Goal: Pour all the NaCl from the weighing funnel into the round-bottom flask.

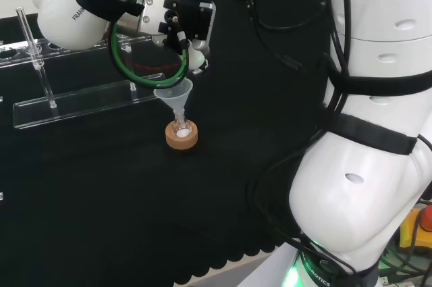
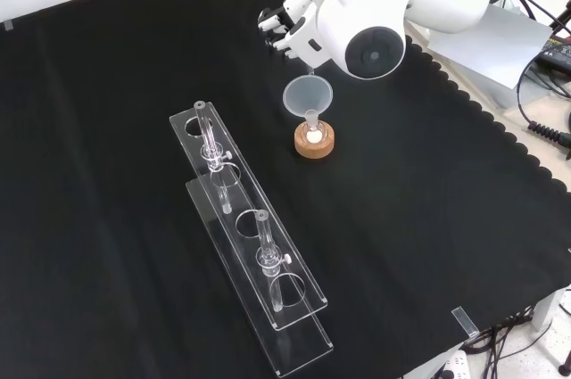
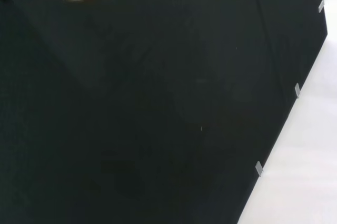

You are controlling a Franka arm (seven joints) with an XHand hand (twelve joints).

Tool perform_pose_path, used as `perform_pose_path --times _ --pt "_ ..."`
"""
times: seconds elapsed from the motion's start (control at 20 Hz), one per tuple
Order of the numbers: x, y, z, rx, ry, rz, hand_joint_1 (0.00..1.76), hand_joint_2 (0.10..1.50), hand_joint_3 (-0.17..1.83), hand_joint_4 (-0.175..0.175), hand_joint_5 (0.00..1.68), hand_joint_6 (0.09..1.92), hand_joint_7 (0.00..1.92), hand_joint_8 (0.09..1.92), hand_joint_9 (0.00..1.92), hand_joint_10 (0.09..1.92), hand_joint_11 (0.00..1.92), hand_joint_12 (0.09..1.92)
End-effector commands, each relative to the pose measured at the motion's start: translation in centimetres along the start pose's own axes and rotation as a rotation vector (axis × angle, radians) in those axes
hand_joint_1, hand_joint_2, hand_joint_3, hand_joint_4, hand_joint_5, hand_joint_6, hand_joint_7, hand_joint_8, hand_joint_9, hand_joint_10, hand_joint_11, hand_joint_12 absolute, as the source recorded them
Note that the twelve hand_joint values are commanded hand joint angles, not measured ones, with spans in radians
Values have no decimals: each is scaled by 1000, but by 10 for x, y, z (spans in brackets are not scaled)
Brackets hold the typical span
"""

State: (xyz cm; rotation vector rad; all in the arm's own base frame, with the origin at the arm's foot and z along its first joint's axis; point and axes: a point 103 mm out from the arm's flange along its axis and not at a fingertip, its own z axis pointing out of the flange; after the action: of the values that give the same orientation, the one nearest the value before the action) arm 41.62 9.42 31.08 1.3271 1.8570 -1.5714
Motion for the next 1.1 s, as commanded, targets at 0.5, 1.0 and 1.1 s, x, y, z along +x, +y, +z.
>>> perform_pose_path --times 0.5,1.0,1.1 --pt "0 -1 -1 -9 4 -1 1099 626 814 175 1167 935 760 575 1105 319 761 1098" --pt "-6 -2 7 -63 124 -6 1099 626 814 175 1168 933 762 575 1108 317 764 1096" --pt "-8 -1 9 -70 139 -5 1099 626 814 175 1168 933 762 575 1109 317 765 1096"
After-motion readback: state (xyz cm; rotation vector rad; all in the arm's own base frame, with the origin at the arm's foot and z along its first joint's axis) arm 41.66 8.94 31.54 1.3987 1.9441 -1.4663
